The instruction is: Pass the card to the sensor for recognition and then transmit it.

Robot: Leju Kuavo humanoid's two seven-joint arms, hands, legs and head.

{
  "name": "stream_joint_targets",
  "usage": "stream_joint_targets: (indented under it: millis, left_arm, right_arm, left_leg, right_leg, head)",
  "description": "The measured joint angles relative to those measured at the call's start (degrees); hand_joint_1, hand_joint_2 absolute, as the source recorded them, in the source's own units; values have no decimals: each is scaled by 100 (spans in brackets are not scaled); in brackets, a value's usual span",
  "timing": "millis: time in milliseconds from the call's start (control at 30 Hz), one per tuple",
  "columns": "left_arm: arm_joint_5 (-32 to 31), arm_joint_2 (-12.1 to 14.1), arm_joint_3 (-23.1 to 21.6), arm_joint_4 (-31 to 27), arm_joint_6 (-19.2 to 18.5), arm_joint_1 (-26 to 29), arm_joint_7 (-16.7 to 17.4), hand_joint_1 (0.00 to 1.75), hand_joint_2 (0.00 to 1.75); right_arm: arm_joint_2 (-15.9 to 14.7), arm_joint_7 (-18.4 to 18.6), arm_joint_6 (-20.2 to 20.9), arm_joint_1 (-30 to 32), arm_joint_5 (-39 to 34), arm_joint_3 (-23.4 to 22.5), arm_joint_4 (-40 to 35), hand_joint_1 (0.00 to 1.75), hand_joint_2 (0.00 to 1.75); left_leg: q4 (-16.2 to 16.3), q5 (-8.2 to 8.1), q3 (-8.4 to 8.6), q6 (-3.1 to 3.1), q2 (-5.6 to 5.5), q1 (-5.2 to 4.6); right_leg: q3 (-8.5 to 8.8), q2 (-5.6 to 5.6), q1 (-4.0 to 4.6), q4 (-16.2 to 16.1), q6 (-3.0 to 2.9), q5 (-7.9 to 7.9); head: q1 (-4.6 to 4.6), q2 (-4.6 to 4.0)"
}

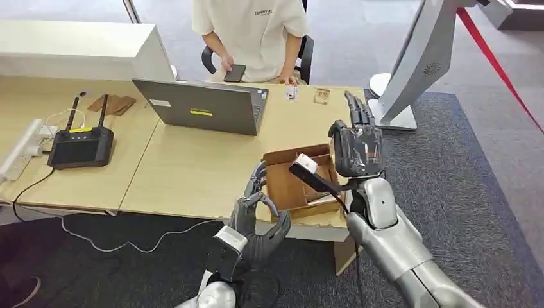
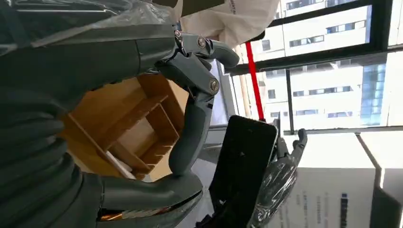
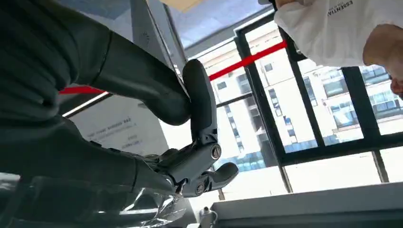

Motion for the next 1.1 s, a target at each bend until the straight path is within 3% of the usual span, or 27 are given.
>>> stream_joint_targets:
  millis: [333,667,1100]
  left_arm:
    - [247,-188,-138,267,-230,-222,-164,0,175]
    - [415,-378,-227,515,-511,-354,-282,0,175]
    - [534,-468,-347,739,-647,-436,-310,0,175]
  right_arm:
    - [101,-433,851,-845,-960,11,306,175,175]
    - [339,-347,1441,-1599,-1257,66,1186,175,175]
    - [514,-124,1611,-2032,-1357,155,1895,175,175]
  left_leg:
    - [0,1,-3,0,-1,1]
    - [0,1,-4,0,-3,0]
    - [0,1,-4,0,-3,1]
  right_leg:
    - [0,-1,0,3,0,0]
    - [-1,-1,0,2,0,0]
    - [-1,-1,1,2,0,0]
  head:
    - [0,0]
    - [-2,0]
    - [-2,0]
